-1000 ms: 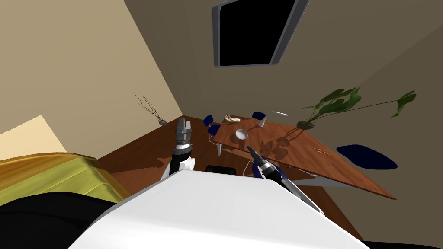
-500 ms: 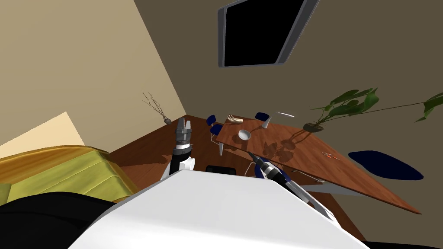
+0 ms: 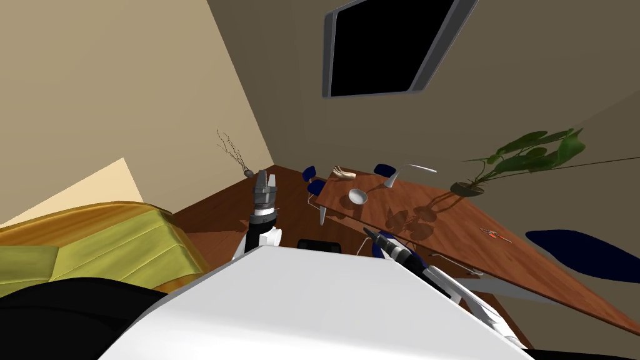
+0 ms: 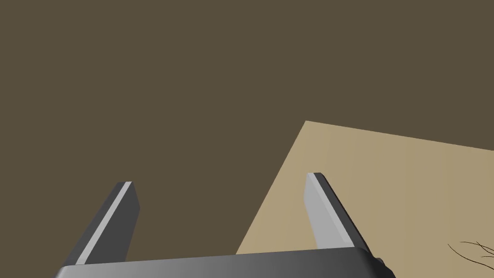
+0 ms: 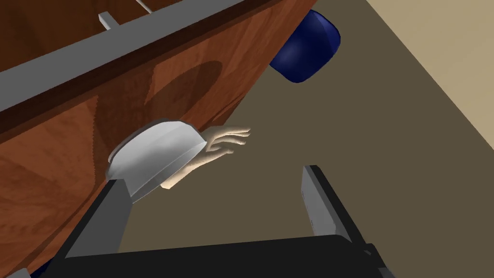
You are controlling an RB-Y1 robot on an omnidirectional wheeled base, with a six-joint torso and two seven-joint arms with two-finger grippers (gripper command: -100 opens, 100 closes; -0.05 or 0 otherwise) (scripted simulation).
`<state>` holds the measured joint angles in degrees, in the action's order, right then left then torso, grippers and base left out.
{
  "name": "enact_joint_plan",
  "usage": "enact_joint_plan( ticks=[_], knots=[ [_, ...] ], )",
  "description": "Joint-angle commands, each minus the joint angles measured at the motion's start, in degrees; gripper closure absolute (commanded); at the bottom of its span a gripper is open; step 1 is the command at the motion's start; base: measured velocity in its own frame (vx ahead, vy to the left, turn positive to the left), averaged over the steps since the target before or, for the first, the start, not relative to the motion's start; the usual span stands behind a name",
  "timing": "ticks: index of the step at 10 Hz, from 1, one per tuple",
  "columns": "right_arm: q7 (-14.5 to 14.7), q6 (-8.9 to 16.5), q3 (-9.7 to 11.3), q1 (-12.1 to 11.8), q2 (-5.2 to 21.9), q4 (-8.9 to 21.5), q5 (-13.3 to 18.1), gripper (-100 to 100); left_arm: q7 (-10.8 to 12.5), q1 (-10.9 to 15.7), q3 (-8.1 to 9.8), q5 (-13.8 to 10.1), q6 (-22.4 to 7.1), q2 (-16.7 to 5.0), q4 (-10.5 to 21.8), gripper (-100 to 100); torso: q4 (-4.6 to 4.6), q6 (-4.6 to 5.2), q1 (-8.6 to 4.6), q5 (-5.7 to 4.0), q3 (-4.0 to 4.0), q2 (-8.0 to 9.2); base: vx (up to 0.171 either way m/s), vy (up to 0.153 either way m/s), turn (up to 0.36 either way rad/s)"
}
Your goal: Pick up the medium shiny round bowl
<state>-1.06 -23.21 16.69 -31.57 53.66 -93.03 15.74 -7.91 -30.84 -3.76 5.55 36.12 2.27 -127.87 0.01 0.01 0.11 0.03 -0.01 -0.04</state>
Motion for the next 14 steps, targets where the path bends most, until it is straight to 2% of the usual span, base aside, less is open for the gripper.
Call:
enact_joint_plan(
  ticks=[1,2,4,5,6,7,8,9,11,12,13,14],
  knots=[
    [0.52,0.35,1.48,0.70,2.86,2.86,1.34,-100,0.00,0.00,0.00,0.00,0.00,0.00,0.00,0,0.00,0.00,0.00,0.00,0.00,0.00,0.014,0.051,0.179],
    [0.52,0.35,1.48,0.70,3.12,3.09,1.34,-100,0.00,0.00,0.00,0.00,0.00,0.00,0.00,0,-0.01,-0.04,0.04,0.01,-0.02,-0.04,0.015,0.039,0.066],
    [1.50,-0.38,3.64,2.09,7.56,7.31,3.32,-100,0.00,0.00,0.00,0.00,0.00,0.00,0.00,0,-0.01,-0.03,0.02,0.01,-0.03,-0.05,0.027,0.054,0.216],
    [1.50,-0.38,3.64,2.09,8.06,8.88,3.32,-100,0.00,0.00,-0.01,0.00,0.00,0.00,0.00,0,-0.02,-0.05,0.09,0.01,-0.07,-0.13,0.038,0.052,0.084],
    [2.02,-0.83,4.71,2.89,10.30,10.72,4.23,-100,0.00,-0.01,0.00,0.00,0.00,0.00,0.00,0,-0.03,0.02,0.08,0.02,-0.07,-0.12,0.040,0.054,0.161],
    [2.02,-0.83,4.71,2.89,10.30,11.76,4.23,-100,0.00,0.00,0.00,0.00,0.00,0.00,0.00,0,-0.03,-0.04,0.08,0.02,-0.08,-0.15,0.035,0.041,0.091],
    [2.56,-1.34,5.78,3.73,12.38,13.89,5.08,-100,0.00,-0.01,0.00,0.00,0.00,0.00,0.00,0,-0.03,0.01,0.05,0.01,-0.07,-0.11,0.047,0.060,0.161],
    [2.56,-1.34,5.78,3.73,12.38,14.60,5.08,-100,0.00,0.00,0.00,0.00,0.00,0.00,0.00,0,-0.03,-0.03,0.10,0.03,-0.08,-0.15,0.033,0.043,0.083],
    [3.67,-2.49,7.92,5.53,15.87,19.74,6.61,-100,0.00,0.00,0.00,0.00,0.00,0.00,0.00,0,-0.03,-0.04,0.09,0.01,-0.08,-0.15,0.054,0.061,0.240],
    [3.67,-2.49,7.92,5.53,15.99,20.11,6.61,-100,0.00,0.00,0.00,0.00,0.00,0.00,0.00,0,-0.04,-0.04,0.12,0.03,-0.13,-0.22,0.056,0.047,0.108],
    [4.23,-3.13,8.99,6.44,17.52,22.73,7.29,-100,0.00,-0.01,0.00,0.00,0.00,0.00,0.00,0,-0.04,0.02,0.09,0.02,-0.11,-0.19,0.057,0.053,0.143],
    [4.23,-3.13,8.99,6.44,17.52,22.73,7.29,-100,0.00,-0.01,0.00,0.00,0.00,0.00,0.00,0,-0.04,-0.01,0.10,0.02,-0.11,-0.19,0.046,0.036,0.106]
  ],
)
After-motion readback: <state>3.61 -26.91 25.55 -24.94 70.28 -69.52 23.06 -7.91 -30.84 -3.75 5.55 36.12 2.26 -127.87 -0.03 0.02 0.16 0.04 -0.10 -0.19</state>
